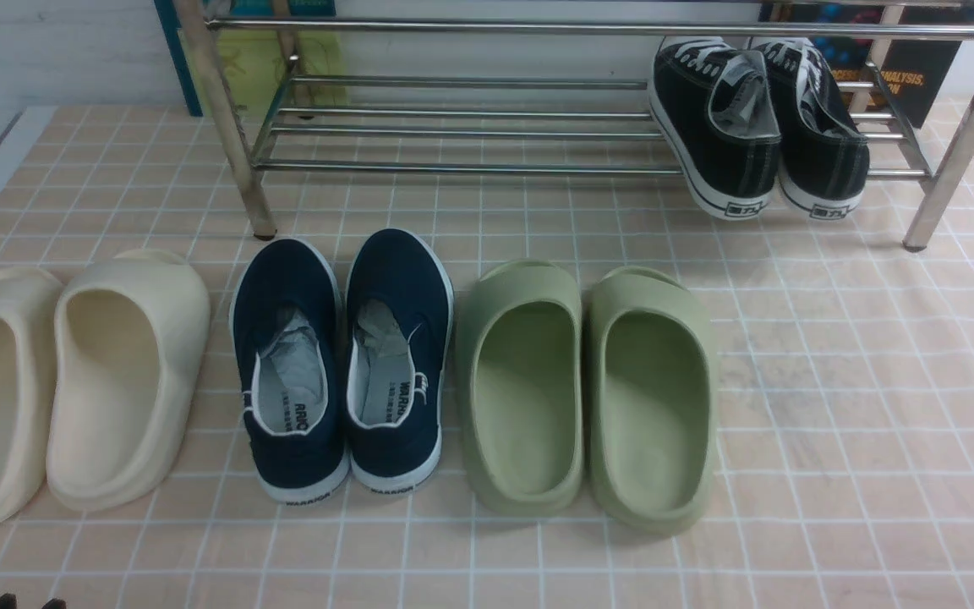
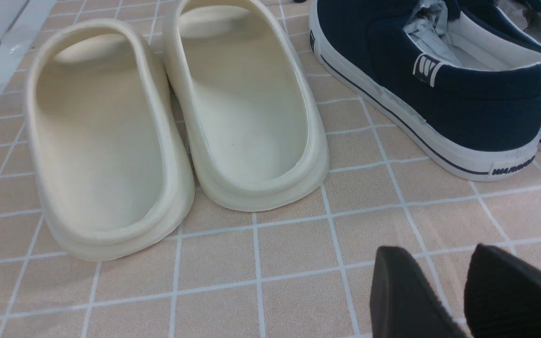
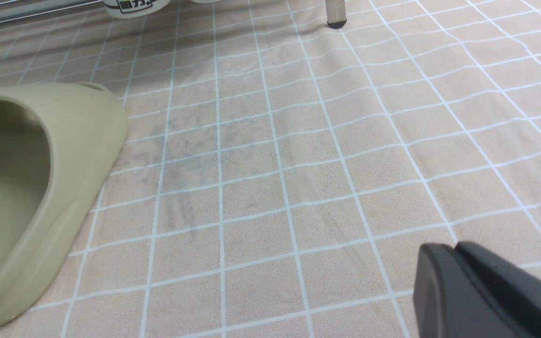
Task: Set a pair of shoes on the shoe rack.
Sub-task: Use the left arm to grab the shoe closest to it
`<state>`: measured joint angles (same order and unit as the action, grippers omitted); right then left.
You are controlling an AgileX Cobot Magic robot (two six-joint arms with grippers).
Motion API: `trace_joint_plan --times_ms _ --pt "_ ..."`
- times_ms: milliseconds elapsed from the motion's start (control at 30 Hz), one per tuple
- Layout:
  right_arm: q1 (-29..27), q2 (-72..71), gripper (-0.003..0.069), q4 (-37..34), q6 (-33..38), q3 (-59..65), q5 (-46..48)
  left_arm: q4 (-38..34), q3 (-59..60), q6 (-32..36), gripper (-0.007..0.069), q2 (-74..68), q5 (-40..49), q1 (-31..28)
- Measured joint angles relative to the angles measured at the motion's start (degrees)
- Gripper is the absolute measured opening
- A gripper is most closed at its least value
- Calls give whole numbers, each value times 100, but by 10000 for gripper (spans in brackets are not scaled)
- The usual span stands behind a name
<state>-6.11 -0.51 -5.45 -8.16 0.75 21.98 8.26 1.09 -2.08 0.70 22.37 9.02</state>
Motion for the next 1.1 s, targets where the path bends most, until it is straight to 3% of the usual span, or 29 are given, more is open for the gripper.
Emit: trace_joint_plan --times_ms 1100 --pt "0 0 37 0 0 0 0 253 0 0 239 0 0 0"
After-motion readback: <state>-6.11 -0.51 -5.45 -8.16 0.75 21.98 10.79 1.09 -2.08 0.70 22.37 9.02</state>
